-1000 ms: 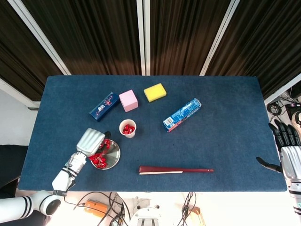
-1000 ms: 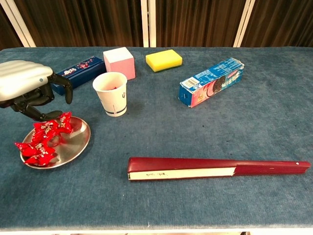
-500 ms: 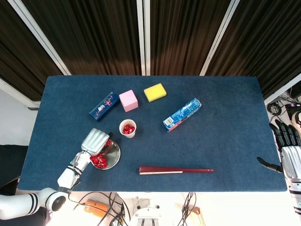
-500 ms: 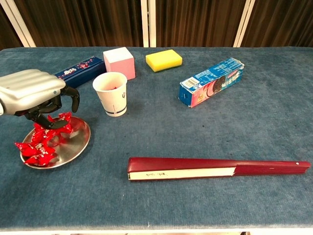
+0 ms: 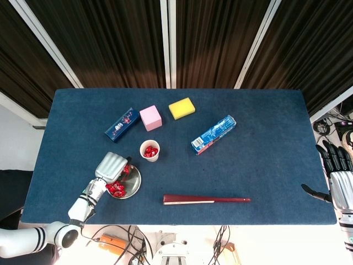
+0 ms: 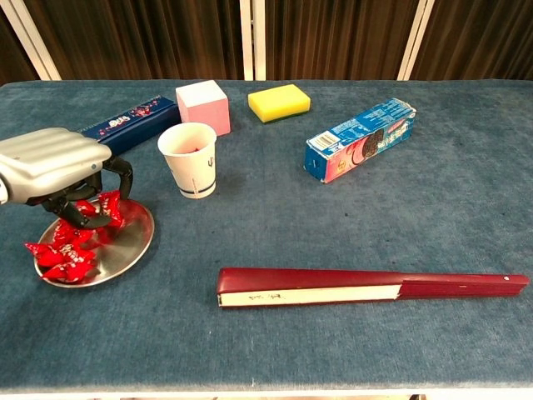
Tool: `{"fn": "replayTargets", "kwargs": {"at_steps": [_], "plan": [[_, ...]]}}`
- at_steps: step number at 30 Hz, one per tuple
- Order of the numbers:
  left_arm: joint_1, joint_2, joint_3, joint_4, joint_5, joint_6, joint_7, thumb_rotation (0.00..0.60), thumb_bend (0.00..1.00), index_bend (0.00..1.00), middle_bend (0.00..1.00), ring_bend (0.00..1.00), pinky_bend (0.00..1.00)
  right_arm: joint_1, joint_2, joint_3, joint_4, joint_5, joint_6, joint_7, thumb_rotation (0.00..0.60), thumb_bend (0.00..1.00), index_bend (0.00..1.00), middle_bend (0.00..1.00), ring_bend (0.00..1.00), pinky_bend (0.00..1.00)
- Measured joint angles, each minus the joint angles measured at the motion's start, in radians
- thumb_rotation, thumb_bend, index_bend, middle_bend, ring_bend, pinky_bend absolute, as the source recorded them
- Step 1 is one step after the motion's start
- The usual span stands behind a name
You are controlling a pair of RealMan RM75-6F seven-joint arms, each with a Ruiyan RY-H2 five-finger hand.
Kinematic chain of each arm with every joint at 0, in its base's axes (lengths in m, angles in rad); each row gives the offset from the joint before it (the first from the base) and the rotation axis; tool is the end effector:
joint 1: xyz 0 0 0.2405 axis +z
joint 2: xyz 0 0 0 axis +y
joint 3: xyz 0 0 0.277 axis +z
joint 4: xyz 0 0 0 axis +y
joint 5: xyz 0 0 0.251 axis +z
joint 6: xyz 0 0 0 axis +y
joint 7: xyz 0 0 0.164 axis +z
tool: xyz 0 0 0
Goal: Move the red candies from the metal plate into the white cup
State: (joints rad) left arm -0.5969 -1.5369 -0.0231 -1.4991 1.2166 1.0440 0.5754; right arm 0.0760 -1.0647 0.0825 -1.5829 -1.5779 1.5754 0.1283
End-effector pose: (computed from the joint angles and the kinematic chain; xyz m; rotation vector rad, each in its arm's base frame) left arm -0.2194 0.3190 -0.0734 -1.9783 -0.7220 -0.6712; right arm -0.3379 -0.2103 0.1665 1.3675 -0.8184 1.0561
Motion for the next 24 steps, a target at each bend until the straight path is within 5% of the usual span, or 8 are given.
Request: {"fn": "replayTargets", "kwargs": {"at_steps": [24], "plan": [[0.012,-0.015,-0.006,0.053,-0.008,-0.012,-0.064,0.600,0.49,0.63,0.93,0.84,0.72,-0.001,0.002,0.000,-0.008,-0.002,0.002,-0.008,0.600,0.12,0.00,0.00,0.00,0.00]]}}
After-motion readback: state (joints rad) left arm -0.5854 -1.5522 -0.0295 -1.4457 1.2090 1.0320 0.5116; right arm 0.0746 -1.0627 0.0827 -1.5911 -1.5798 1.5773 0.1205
